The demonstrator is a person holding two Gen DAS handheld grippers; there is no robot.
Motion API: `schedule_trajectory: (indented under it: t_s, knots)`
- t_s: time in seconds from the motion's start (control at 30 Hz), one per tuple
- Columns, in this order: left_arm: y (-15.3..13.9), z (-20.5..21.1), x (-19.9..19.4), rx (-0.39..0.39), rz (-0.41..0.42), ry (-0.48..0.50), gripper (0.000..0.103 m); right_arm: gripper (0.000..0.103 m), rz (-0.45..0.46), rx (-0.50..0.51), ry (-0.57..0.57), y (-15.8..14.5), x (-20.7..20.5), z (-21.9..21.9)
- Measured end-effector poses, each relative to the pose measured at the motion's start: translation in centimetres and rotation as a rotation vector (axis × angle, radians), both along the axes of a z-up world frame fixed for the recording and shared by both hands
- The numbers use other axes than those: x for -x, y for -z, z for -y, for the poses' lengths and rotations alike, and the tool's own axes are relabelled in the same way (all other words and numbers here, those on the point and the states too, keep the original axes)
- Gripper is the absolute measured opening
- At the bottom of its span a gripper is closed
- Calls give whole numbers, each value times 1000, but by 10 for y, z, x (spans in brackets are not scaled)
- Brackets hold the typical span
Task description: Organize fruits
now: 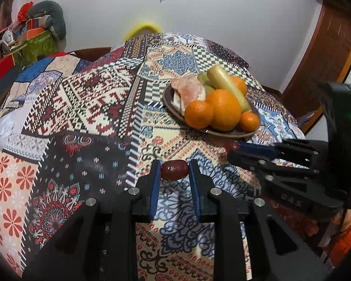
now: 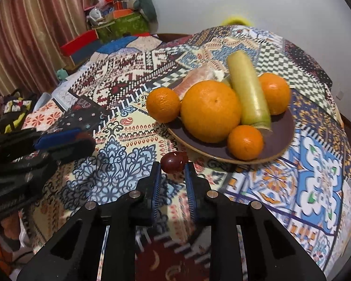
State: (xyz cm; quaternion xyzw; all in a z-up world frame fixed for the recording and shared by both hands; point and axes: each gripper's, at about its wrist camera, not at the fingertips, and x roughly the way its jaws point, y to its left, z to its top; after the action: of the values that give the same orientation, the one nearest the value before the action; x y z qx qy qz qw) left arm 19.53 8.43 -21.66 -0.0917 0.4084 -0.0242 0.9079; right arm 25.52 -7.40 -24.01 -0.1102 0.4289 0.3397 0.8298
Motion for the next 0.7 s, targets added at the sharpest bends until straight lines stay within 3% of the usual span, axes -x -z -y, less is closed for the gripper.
schedule_trajectory:
  t_s: [0.43, 0.7]
  knots:
    - [-44, 36, -39, -29, 90, 52, 24, 19, 114, -88, 123, -44, -25, 66]
    - [-47, 66, -80, -63, 114, 110, 24, 19, 137, -103, 162, -46, -56, 85]
